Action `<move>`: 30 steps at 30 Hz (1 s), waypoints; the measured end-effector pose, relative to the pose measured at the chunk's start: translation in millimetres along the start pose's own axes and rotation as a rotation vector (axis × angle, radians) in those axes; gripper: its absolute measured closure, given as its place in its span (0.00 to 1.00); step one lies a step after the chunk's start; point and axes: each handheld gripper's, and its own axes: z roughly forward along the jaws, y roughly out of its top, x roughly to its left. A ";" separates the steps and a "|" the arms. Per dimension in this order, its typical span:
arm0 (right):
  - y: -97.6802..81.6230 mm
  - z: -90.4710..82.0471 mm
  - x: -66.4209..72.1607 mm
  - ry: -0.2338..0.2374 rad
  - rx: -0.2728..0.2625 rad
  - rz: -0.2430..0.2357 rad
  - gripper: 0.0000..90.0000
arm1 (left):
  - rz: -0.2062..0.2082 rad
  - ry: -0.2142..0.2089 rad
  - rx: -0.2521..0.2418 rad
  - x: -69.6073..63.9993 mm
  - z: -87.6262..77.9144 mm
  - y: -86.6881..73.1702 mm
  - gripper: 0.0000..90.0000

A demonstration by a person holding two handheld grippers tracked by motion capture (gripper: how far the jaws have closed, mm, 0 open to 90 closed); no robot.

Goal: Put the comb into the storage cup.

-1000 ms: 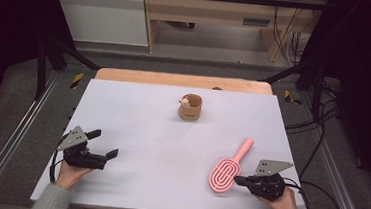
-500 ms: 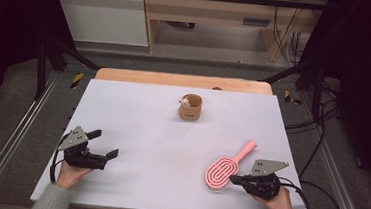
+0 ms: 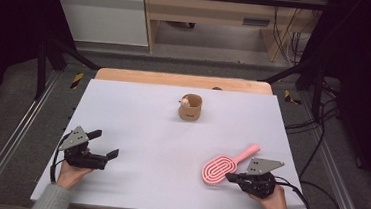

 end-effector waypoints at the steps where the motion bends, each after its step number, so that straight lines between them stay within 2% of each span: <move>1: 0.2 0.2 0.1 0.000 -0.001 0.002 1.00 | 0.000 0.000 0.000 0.0 0.0 0.0 0.00; 5: 0.8 -1.0 0.1 0.005 -0.018 0.007 1.00 | 0.000 0.000 0.000 0.0 0.0 0.0 0.00; 8: 2.4 -8.8 -1.3 -0.013 -0.053 0.014 1.00 | 0.000 0.000 0.000 0.1 -0.3 0.1 0.00; 11: 3.9 -16.8 -4.8 -0.059 -0.078 0.035 1.00 | 0.001 0.000 0.002 0.2 0.3 -0.1 0.00; 12: 3.9 -16.8 -4.8 -0.059 -0.078 0.035 1.00 | 0.001 0.000 0.002 0.2 0.3 -0.1 0.00; 13: 4.6 -19.2 -6.7 -0.082 -0.084 0.049 1.00 | 0.001 0.000 0.003 -0.1 0.6 -0.2 0.00; 14: 5.8 -23.6 -11.4 -0.134 -0.096 0.082 1.00 | 0.003 -0.001 0.006 -0.3 1.1 -0.3 0.00; 19: 8.6 -26.1 -21.5 -0.208 -0.110 0.128 1.00 | 0.004 -0.002 0.008 -0.5 1.6 -0.3 0.00; 26: 12.5 -21.7 -40.2 -0.282 -0.089 0.172 1.00 | 0.001 0.001 0.006 -0.1 1.7 -0.4 0.00; 30: 13.9 -18.1 -48.7 -0.309 -0.078 0.188 1.00 | 0.000 0.003 0.009 0.1 1.6 -0.4 0.00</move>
